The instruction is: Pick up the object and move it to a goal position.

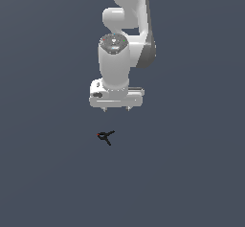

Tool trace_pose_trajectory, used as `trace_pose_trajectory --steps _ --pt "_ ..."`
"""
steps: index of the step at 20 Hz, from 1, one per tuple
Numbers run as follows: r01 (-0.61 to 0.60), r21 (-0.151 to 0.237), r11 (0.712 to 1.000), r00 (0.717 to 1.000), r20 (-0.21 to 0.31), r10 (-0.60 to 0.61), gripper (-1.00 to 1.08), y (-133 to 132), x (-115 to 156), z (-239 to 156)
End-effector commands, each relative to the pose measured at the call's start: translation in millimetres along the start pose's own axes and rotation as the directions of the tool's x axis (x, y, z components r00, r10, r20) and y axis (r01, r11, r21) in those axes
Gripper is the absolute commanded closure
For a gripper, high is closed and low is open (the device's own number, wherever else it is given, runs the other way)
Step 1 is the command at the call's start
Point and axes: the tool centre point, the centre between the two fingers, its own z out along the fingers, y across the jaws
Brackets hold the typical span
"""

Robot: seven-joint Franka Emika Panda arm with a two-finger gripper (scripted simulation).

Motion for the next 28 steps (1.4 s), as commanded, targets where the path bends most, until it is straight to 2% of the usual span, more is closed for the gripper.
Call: trace_pose_trajectory --steps 1,10,19,28 --pt "0.0 0.0 1.0 1.0 0.0 0.0 -0.92 0.0 0.0 0.0" --pt "0.023 -0.014 1.0 1.0 -0.009 -0.023 -0.92 5.5 -0.7 -15.4" --pt "0.026 -0.014 1.0 1.0 -0.008 -0.026 -0.92 5.5 -0.5 -14.6" --pt "0.114 -0.018 0.993 0.993 -0.006 -0.114 -0.92 9.5 4.0 -6.6"
